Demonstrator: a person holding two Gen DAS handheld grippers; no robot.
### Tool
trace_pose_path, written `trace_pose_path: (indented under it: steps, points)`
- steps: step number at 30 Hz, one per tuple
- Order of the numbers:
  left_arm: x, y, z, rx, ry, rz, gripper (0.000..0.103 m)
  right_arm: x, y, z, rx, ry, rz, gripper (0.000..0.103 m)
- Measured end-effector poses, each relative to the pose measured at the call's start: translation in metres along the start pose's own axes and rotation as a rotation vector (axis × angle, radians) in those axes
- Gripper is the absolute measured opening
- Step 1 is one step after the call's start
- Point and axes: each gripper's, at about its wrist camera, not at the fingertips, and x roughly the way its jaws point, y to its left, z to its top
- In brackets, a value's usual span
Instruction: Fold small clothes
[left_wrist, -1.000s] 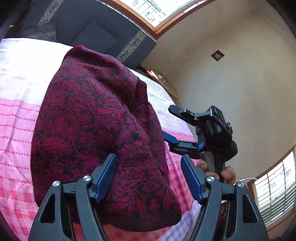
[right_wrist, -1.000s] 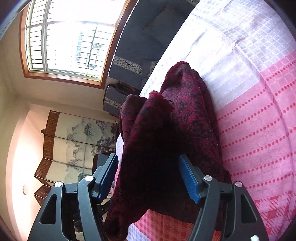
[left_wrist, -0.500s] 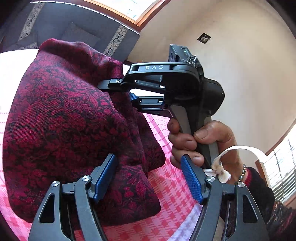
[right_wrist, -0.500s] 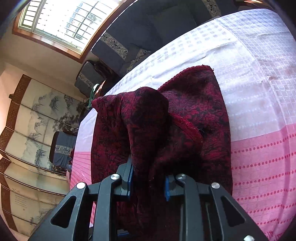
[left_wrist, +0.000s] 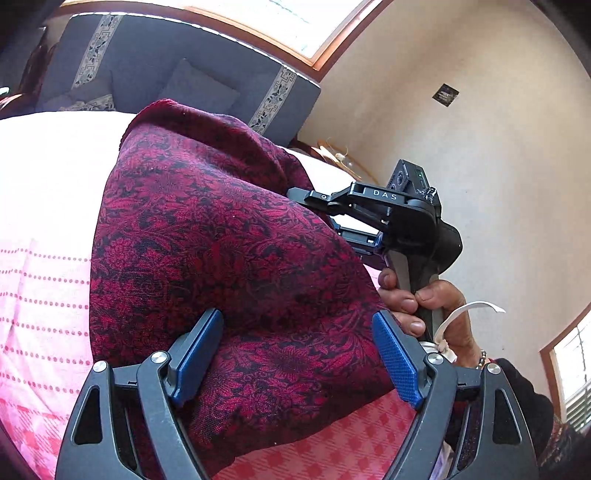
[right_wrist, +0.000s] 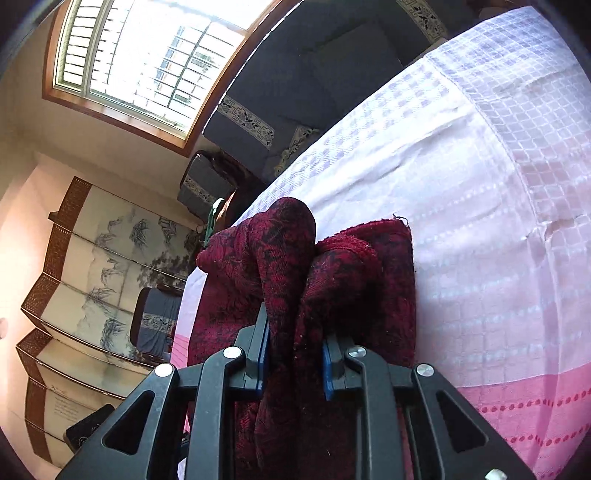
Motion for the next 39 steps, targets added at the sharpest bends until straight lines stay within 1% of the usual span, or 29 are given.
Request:
trace_pose_path:
  steps: [2,3,4,6,7,8,10,12,13,14,15,16,17,18,19,20,21,23,25,26,27,29,30,32,34,36,39]
  points:
    - [0.002,-0.004,-0.004,0.035,-0.001,0.023,0.083,-0.006,-0.008,-0.004,0.024,-0.007,0.024,0.027]
    - [0.002,-0.006,-0.003,0.045,-0.001,0.024,0.084,-0.013,-0.007,-0.005,0.024,-0.030,0.025,0.028]
    - [0.003,-0.007,-0.004,0.048,-0.001,0.022,0.085,-0.025,-0.004,-0.007,0.008,-0.063,0.005,0.032]
    - [0.003,-0.006,-0.004,0.035,-0.007,0.019,0.086,-0.051,0.010,-0.011,-0.043,-0.121,-0.013,0.033]
    - [0.003,-0.005,-0.004,0.026,-0.011,0.012,0.087,-0.061,0.018,-0.014,-0.071,-0.128,-0.006,0.033]
    - [0.002,-0.004,-0.005,0.019,-0.015,0.007,0.087,-0.069,0.029,-0.019,-0.108,-0.117,0.005,0.033]
    - [0.001,-0.001,-0.008,0.011,-0.019,0.004,0.087,-0.073,0.048,-0.032,-0.186,-0.054,-0.007,0.033]
    - [0.001,-0.001,-0.008,0.011,-0.023,0.006,0.087,-0.062,0.057,-0.047,-0.221,0.031,-0.031,0.033]
    - [0.002,-0.004,-0.006,0.012,-0.024,0.009,0.087,-0.052,0.058,-0.053,-0.232,0.071,-0.075,0.033]
    - [0.002,-0.004,-0.007,0.013,-0.025,0.012,0.087,-0.044,0.058,-0.058,-0.248,0.085,-0.127,0.033]
    - [0.002,-0.005,-0.007,0.012,-0.027,0.017,0.087,-0.039,0.057,-0.061,-0.258,0.091,-0.138,0.033]
    - [0.003,-0.006,-0.006,0.011,-0.029,0.021,0.087,-0.035,0.055,-0.062,-0.244,0.095,-0.112,0.033]
    - [0.003,-0.007,-0.005,0.010,-0.031,0.022,0.087,-0.032,0.055,-0.062,-0.234,0.093,-0.099,0.030]
    - [0.003,-0.009,-0.005,0.010,-0.033,0.024,0.087,-0.029,0.058,-0.063,-0.247,0.085,-0.105,0.025]
    - [0.001,-0.009,-0.005,0.007,-0.033,0.022,0.087,-0.027,0.062,-0.065,-0.266,0.074,-0.125,0.014]
    - [-0.001,-0.008,-0.004,-0.001,-0.032,0.014,0.087,-0.028,0.065,-0.066,-0.270,0.055,-0.141,0.012]
    - [-0.004,-0.008,-0.003,-0.014,-0.036,-0.001,0.087,-0.032,0.069,-0.068,-0.274,0.030,-0.142,0.012]
    - [-0.016,-0.006,0.001,-0.036,-0.073,-0.027,0.087,-0.049,0.076,-0.071,-0.286,-0.046,-0.131,0.011]
    - [-0.027,-0.005,0.004,-0.034,-0.117,-0.011,0.087,-0.063,0.071,-0.075,-0.267,-0.091,-0.129,0.011]
    - [-0.029,-0.003,0.006,-0.039,-0.121,-0.007,0.087,-0.067,0.064,-0.077,-0.243,-0.103,-0.135,0.010]
    - [-0.029,0.001,0.007,-0.052,-0.112,-0.017,0.087,-0.069,0.056,-0.080,-0.218,-0.110,-0.137,0.010]
    - [-0.023,0.009,0.008,-0.064,-0.081,-0.012,0.087,-0.063,0.039,-0.085,-0.181,-0.087,-0.139,0.010]
    - [-0.019,0.010,0.006,-0.059,-0.068,-0.003,0.087,-0.060,0.032,-0.086,-0.153,-0.080,-0.126,0.010]
    - [-0.016,0.009,0.004,-0.031,-0.066,0.012,0.087,-0.060,0.024,-0.086,-0.117,-0.086,-0.079,0.010]
    - [-0.015,0.005,0.002,-0.001,-0.070,0.034,0.087,-0.064,0.026,-0.087,-0.115,-0.096,-0.068,0.010]
    - [-0.015,0.004,0.003,0.004,-0.073,0.034,0.089,-0.070,0.034,-0.092,-0.136,-0.110,-0.065,0.010]
    - [-0.016,0.007,0.005,-0.043,-0.072,0.005,0.089,-0.076,0.044,-0.091,-0.142,-0.127,-0.074,0.010]
